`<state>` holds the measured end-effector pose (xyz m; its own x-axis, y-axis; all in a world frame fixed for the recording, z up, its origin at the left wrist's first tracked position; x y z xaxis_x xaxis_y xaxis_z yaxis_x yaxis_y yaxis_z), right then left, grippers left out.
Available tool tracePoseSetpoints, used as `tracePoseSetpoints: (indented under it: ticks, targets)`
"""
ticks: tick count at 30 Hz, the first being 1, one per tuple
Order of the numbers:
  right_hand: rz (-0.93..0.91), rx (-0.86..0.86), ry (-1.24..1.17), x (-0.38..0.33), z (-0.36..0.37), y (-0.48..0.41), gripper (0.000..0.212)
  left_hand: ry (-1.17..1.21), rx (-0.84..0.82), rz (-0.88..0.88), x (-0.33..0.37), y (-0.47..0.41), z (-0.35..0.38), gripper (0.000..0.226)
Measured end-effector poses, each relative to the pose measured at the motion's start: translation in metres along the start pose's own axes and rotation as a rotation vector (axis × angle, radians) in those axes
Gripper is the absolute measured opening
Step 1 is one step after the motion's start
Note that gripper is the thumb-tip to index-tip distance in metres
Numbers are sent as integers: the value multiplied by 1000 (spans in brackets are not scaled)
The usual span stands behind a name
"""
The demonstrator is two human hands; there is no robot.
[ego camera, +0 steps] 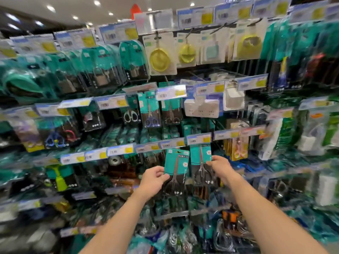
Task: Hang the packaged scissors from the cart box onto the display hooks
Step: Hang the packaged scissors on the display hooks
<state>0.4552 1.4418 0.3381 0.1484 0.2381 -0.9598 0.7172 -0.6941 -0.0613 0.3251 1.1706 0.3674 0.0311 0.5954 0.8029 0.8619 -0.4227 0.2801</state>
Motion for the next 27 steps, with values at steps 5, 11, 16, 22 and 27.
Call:
tracePoseSetpoints:
  ticks: [5,11,16,22,27]
  targets:
    - [-31,-111,-71,5,9,-20,20,5,43,-38,-4,0,4,14]
    - [-89,-159,-122,5,10,-27,23,51,40,-19,7,-2,9,14]
    - [-115,-177,-166,2,14,-25,26,66,43,-26,7,-9,17,14]
    - [-158,-177,-225,-13,14,-29,24,143,33,-37,3,-14,19,13]
    - [-143,-162,-242,-12,17,-29,22,152,36,-43,0,-17,20,13]
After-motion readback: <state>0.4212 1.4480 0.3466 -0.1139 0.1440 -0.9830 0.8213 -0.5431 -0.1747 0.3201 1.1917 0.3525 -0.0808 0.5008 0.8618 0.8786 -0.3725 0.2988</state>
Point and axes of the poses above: each hand's wrist, its own y-axis away from the middle knuckle, its own z-axis out of the palm, x = y × z, the point moved 10 cm from there along -y, towards the middle knuckle, and after that the axes turned 15 degrees about -z, right-handed, at the moved point
